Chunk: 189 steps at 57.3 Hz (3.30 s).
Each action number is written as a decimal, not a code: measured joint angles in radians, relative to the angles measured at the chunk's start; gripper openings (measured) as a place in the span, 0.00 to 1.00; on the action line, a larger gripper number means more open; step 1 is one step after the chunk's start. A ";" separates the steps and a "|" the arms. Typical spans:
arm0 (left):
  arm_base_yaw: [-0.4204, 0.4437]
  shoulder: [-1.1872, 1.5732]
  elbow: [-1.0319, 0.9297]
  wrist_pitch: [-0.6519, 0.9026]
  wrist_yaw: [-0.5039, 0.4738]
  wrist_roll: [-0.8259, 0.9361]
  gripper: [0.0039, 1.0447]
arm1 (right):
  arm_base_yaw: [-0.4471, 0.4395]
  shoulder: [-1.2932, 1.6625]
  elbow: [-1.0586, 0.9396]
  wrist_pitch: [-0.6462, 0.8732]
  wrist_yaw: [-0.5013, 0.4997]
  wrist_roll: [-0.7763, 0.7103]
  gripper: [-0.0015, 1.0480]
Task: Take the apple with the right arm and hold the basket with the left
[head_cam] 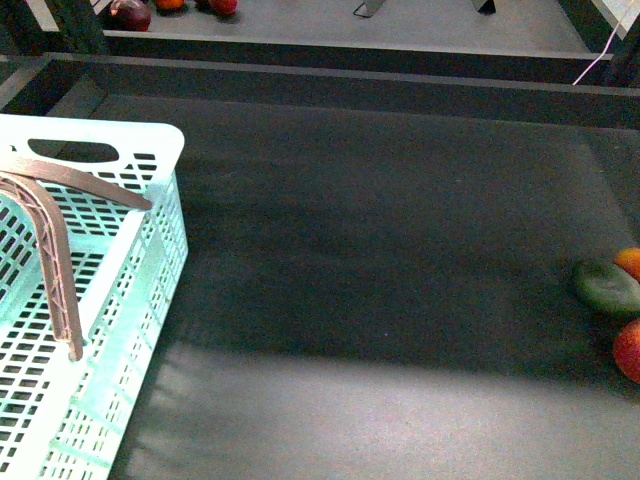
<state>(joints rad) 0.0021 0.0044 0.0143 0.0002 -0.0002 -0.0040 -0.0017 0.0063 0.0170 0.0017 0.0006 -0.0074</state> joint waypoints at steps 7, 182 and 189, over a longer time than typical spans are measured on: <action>0.000 0.000 0.000 0.000 0.000 0.000 0.94 | 0.000 0.000 0.000 0.000 0.000 0.000 0.92; 0.132 1.555 0.595 0.299 0.219 -1.231 0.15 | 0.000 0.000 0.000 0.000 0.000 0.000 0.92; 0.079 1.480 0.610 0.228 0.212 -1.212 0.15 | 0.000 0.000 0.000 0.000 0.000 0.000 0.92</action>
<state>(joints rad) 0.0814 1.4845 0.6239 0.2279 0.2119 -1.2163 -0.0017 0.0059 0.0170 0.0013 0.0002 -0.0074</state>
